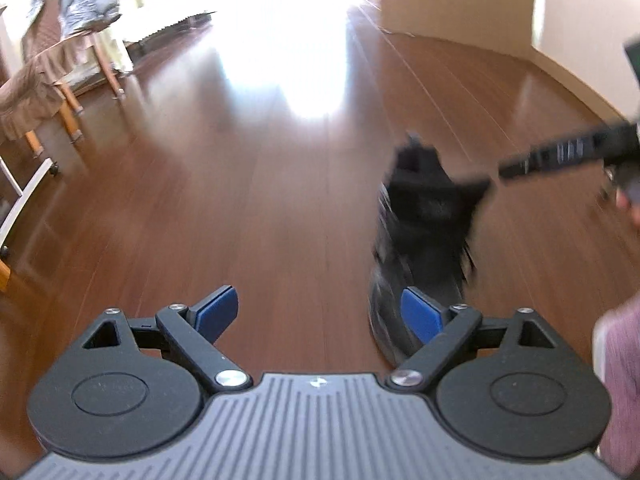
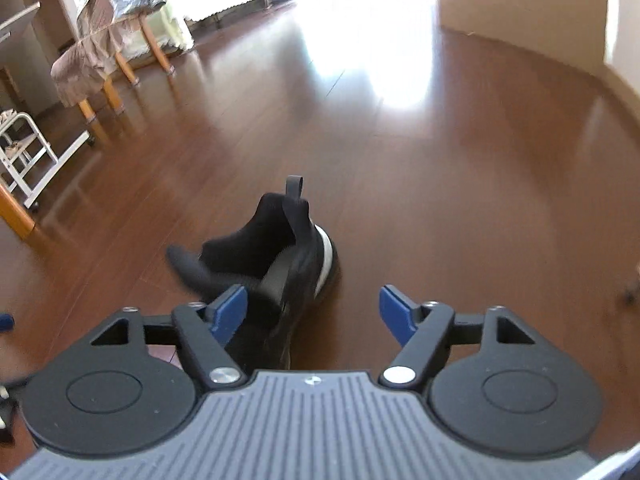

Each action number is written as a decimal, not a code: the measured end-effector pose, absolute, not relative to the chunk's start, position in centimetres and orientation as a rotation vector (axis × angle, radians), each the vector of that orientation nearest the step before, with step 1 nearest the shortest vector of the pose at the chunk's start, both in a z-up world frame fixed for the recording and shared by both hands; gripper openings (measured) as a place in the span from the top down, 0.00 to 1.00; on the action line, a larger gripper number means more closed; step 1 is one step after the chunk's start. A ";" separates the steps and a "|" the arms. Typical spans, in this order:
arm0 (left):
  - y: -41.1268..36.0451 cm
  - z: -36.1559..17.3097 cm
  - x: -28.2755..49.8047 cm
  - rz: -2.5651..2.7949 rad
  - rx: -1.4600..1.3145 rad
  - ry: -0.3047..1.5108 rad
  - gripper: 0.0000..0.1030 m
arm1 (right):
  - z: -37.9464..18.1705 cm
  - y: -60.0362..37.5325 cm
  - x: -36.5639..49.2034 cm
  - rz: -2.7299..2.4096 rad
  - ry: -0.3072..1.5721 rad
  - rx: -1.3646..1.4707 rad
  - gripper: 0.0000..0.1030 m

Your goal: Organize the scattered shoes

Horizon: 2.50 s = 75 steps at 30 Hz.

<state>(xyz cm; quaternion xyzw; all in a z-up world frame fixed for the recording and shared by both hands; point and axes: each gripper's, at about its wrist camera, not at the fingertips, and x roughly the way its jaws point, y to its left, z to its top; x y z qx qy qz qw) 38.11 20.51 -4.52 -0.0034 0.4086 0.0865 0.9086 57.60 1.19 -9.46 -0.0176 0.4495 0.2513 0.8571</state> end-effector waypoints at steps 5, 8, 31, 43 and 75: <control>20.9 -4.4 40.9 0.231 -0.062 0.853 0.12 | -13.6 5.0 63.5 0.564 1.011 -0.100 0.42; 21.1 -4.4 39.1 0.234 -0.020 0.870 0.12 | -16.0 8.1 65.2 0.540 1.082 -0.191 0.42; 23.4 -3.6 19.4 0.053 0.073 0.987 0.12 | -18.4 2.0 39.1 0.685 1.216 0.082 0.82; 15.7 -2.8 10.5 -0.301 0.096 0.953 0.12 | -10.2 -11.8 18.2 0.370 1.272 0.247 0.82; -0.2 -16.2 5.0 -0.586 0.566 0.957 0.15 | -17.4 -18.7 -7.7 0.595 1.048 0.021 0.77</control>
